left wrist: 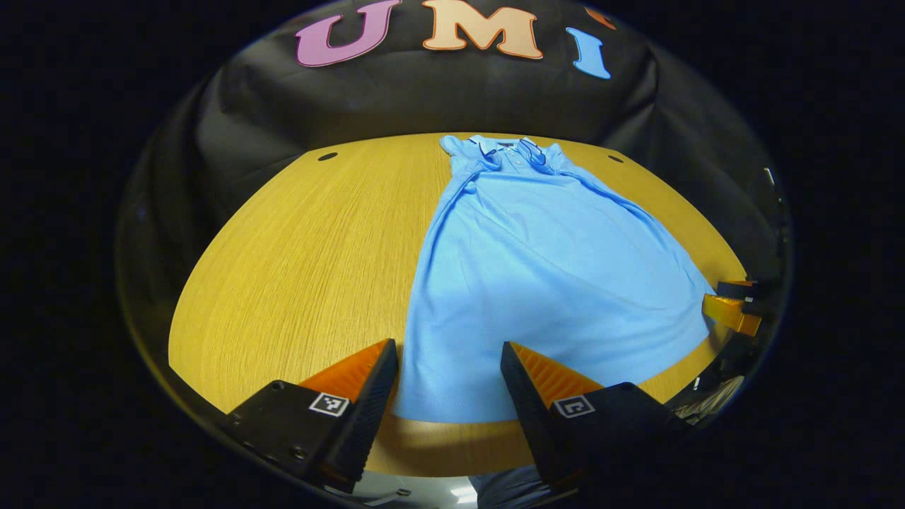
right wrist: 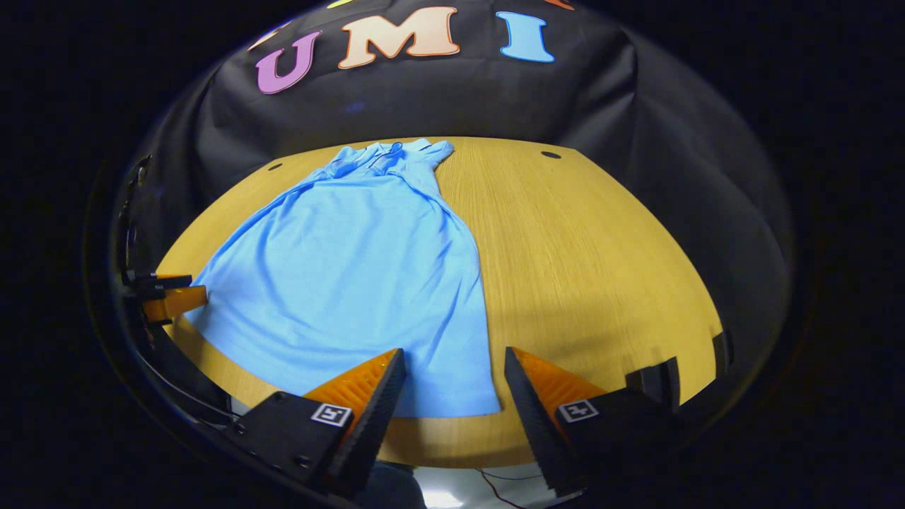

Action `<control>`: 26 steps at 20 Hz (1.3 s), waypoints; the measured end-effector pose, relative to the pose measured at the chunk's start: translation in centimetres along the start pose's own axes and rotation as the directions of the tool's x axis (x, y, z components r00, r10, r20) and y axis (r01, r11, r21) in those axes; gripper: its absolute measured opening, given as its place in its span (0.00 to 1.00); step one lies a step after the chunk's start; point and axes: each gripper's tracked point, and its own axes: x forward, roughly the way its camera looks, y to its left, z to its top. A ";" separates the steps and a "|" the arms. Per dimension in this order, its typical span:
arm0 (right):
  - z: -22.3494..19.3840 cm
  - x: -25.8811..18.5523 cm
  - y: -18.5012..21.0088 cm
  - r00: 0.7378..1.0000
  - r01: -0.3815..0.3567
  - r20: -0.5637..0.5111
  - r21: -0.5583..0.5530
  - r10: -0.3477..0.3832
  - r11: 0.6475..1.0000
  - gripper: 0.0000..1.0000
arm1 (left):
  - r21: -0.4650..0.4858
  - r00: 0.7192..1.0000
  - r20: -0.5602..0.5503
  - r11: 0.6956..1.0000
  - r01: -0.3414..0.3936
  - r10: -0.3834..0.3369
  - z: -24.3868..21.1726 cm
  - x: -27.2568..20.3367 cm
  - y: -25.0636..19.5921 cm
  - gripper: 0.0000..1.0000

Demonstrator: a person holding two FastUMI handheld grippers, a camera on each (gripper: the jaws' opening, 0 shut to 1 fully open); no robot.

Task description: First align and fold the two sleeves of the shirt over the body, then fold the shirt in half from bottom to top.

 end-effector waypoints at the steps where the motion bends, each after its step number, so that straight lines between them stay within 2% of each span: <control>1: 0.4 0.1 0.3 1.000 -0.008 0.009 -0.004 0.008 1.000 0.80 | 0.006 1.000 0.005 1.000 0.015 -0.015 0.0 0.2 -0.6 0.80; 2: 0.0 0.0 0.8 1.000 -0.021 0.003 -0.015 0.021 1.000 0.72 | 0.013 0.999 0.011 0.999 0.036 -0.036 0.1 0.3 -1.3 0.72; 5: 0.2 -0.2 2.1 0.999 -0.048 0.024 -0.025 0.048 0.999 0.31 | -0.033 0.998 0.032 0.998 0.047 -0.046 0.2 0.4 -2.0 0.08; 6: -0.1 -0.3 2.0 0.999 -0.032 0.018 -0.024 0.032 0.999 0.12 | -0.055 0.999 0.031 0.998 0.044 -0.042 0.2 0.4 -2.0 0.04; 7: 0.3 -0.3 2.1 0.999 -0.027 0.026 -0.029 0.028 0.999 0.05 | -0.072 0.999 0.015 0.996 0.049 -0.048 0.2 0.5 -2.2 0.00; 10: -0.1 -0.3 3.2 0.997 -0.075 -0.009 -0.018 0.075 0.997 0.00 | -0.125 0.996 -0.053 0.990 0.067 -0.074 0.3 0.4 -2.2 0.00; 11: 0.0 -0.5 3.3 0.996 -0.085 -0.016 -0.002 0.085 0.996 0.03 | -0.136 0.995 -0.066 0.989 0.063 -0.073 0.3 0.4 -2.0 0.00; 14: 2.0 -1.1 3.6 0.994 -0.111 0.015 0.063 0.110 0.992 0.03 | -0.143 0.996 -0.062 0.988 0.058 -0.067 1.5 0.1 -1.5 0.00; 16: 3.9 -1.6 4.2 0.989 -0.147 0.042 0.075 0.144 0.986 0.00 | -0.143 0.996 -0.057 0.988 0.065 -0.074 2.7 -0.3 -1.3 0.00; 18: 6.2 -1.8 4.4 0.986 -0.160 0.070 0.074 0.155 0.984 0.03 | -0.145 0.996 -0.037 0.987 0.071 -0.077 4.6 -0.5 -1.0 0.00; 26: 16.8 -0.4 6.1 0.967 -0.178 0.204 0.102 0.155 0.979 0.02 | -0.165 0.996 0.041 0.983 0.085 -0.080 13.0 1.0 1.3 0.00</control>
